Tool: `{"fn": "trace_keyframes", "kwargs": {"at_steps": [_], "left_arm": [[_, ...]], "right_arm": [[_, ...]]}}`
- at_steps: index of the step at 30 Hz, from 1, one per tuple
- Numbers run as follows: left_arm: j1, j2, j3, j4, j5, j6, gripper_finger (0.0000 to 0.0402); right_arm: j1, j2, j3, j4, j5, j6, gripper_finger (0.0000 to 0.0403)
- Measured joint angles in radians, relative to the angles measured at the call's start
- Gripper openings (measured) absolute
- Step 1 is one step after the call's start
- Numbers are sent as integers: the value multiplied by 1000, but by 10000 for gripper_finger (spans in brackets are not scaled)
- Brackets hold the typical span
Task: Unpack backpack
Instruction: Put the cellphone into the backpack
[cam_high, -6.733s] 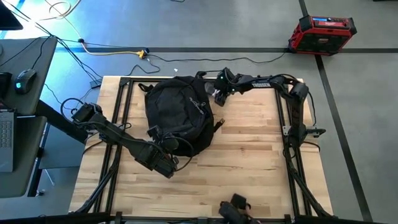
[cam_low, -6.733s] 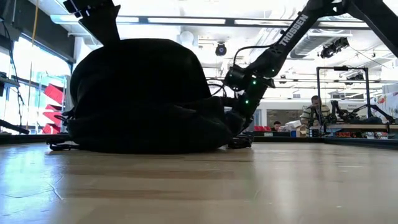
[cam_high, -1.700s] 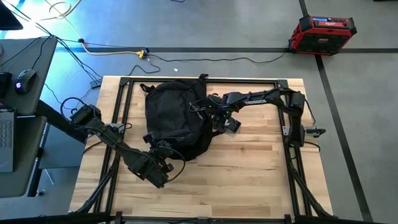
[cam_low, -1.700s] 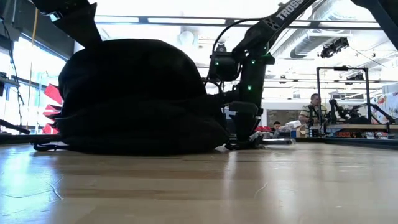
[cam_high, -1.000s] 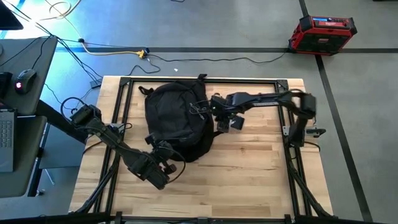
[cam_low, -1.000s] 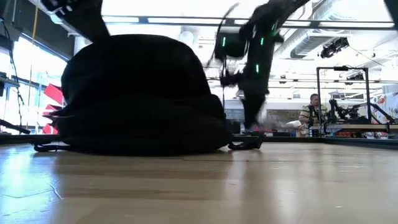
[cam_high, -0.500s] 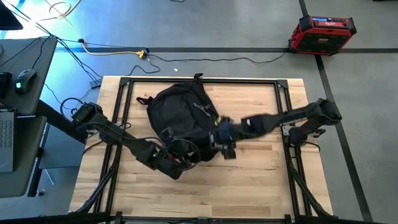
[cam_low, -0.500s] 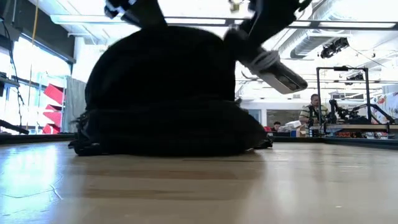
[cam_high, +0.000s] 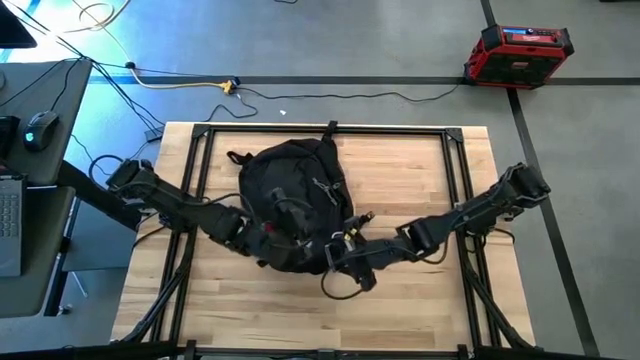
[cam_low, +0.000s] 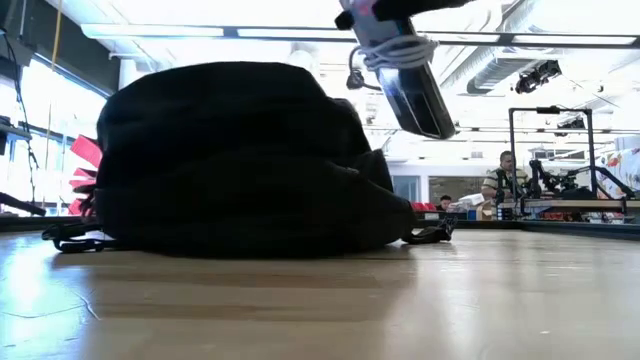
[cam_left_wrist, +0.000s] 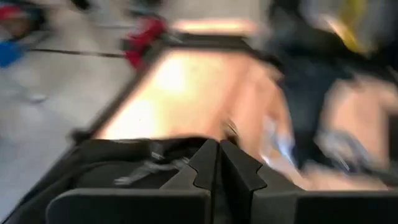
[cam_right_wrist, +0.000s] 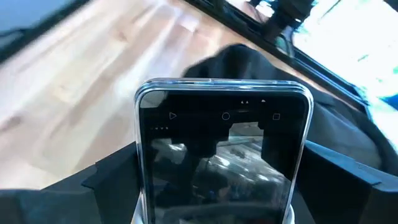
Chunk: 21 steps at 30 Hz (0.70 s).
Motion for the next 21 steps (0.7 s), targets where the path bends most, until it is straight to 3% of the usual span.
{"fn": "trace_keyframes", "kwargs": {"at_steps": [4, 6, 9, 14, 18, 21], "left_arm": [[-5, 1, -1, -58, 369, 217, 3], [-28, 1, -2, -95, 475, 266, 14], [-66, 3, -2, -130, 488, 279, 50], [-91, 41, -2, -256, 471, 248, 149], [-95, 90, -3, -343, 535, 228, 223], [-94, 132, -3, -395, 572, 200, 252]], "right_arm": [[18, -22, 0, -81, 24, 34, 334], [27, -33, 0, -120, 26, 68, 334], [37, -34, 0, -144, 31, 104, 334], [66, -33, 0, -128, 37, 140, 334], [98, -33, 0, -113, 36, 160, 334], [118, -33, 0, -108, 41, 166, 334]]}}
